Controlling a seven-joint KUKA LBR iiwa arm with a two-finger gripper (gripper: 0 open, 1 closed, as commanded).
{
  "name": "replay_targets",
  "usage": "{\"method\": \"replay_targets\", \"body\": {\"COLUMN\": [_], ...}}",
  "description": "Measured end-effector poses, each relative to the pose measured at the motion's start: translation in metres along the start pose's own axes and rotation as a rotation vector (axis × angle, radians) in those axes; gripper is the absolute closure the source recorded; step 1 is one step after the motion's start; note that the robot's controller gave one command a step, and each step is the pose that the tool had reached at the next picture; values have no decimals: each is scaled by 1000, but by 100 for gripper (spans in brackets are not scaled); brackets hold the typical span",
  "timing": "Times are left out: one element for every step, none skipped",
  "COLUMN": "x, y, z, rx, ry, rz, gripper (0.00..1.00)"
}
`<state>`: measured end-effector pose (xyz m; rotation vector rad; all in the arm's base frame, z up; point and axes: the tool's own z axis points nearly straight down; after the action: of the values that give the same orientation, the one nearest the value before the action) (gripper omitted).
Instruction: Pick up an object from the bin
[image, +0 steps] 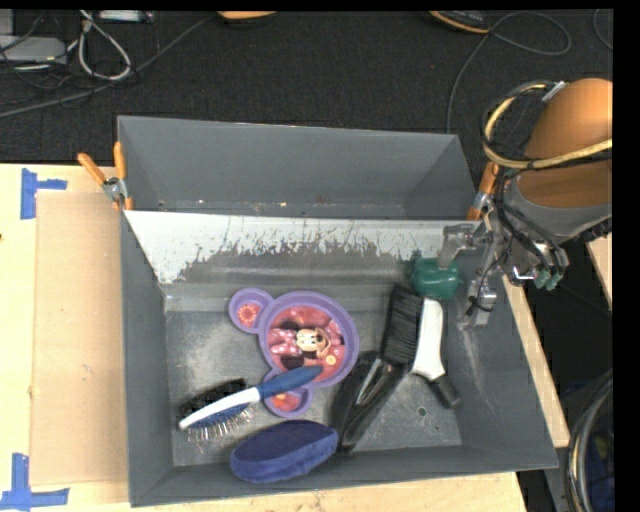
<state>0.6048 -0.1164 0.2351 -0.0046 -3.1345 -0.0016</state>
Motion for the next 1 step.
{"method": "replay_targets", "body": {"x": [-1], "y": [1], "z": [-5], "rx": [1], "ry": [-7], "rz": [-3], "gripper": [0]}}
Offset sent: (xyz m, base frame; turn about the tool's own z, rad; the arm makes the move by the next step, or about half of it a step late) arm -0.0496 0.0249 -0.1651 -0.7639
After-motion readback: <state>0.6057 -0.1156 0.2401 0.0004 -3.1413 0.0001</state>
